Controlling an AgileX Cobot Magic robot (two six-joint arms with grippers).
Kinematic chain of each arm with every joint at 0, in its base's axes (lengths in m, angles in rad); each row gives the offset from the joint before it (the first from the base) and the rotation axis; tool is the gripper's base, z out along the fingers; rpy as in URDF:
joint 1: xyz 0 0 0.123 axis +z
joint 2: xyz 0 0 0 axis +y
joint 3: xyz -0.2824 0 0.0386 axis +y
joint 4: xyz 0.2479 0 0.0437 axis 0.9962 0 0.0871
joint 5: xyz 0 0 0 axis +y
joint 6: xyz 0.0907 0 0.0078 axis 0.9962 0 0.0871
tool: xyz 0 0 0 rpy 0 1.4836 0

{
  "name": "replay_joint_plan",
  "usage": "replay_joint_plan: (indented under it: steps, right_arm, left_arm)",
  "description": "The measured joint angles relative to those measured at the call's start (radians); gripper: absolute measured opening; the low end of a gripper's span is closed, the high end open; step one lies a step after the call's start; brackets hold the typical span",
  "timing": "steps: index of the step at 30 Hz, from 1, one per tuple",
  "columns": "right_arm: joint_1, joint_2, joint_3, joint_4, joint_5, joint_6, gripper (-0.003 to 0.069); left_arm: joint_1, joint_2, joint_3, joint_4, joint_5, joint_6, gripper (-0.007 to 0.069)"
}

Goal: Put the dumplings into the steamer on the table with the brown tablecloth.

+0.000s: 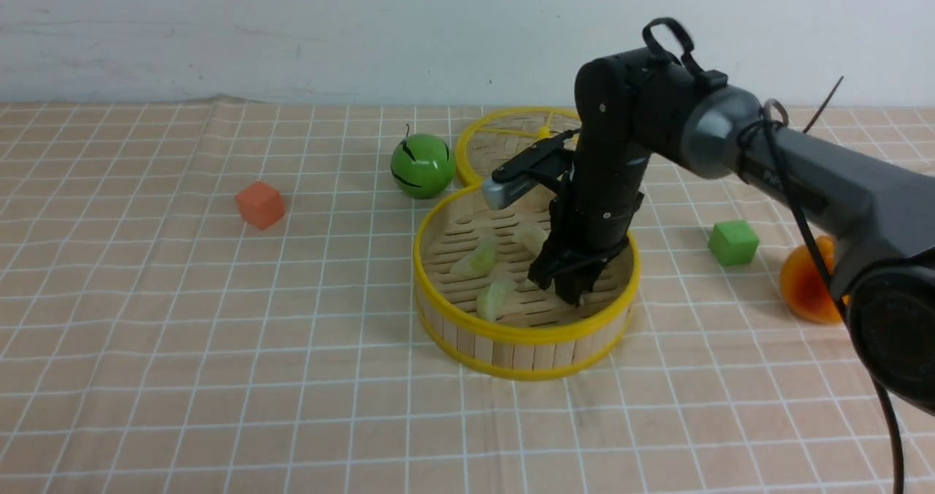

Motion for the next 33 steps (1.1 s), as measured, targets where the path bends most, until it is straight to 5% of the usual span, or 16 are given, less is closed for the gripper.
replay_joint_plan:
  steps: [11, 16, 21, 26, 30, 33]
  right_arm:
    - [-0.002, -0.047, 0.001, 0.094, 0.000, 0.040, 0.0542]
    - [-0.002, -0.169, 0.006, 0.043, 0.002, 0.048, 0.0577]
    - [-0.002, -0.496, 0.005, -0.008, 0.007, 0.090, 0.0479]
    - [-0.002, -0.771, 0.022, -0.011, 0.016, 0.112, 0.0274]
    - [-0.002, -1.034, 0.224, 0.007, 0.022, 0.116, 0.0027]
    - [-0.002, -1.246, 0.500, 0.000, 0.001, 0.116, -0.0018]
  left_arm:
    - [0.000, 0.000, 0.000, 0.000, 0.001, 0.000, 0.0018]
    - [0.000, 0.000, 0.000, 0.000, 0.003, 0.000, 0.0021]
    - [0.000, 0.000, 0.000, -0.007, 0.005, 0.000, 0.0029]
    - [0.000, 0.000, 0.000, -0.007, 0.005, 0.000, 0.0040]
    - [0.000, 0.000, 0.000, -0.007, 0.005, 0.000, 0.0048]
    - [0.000, 0.000, 0.000, -0.007, 0.005, 0.000, 0.0052]
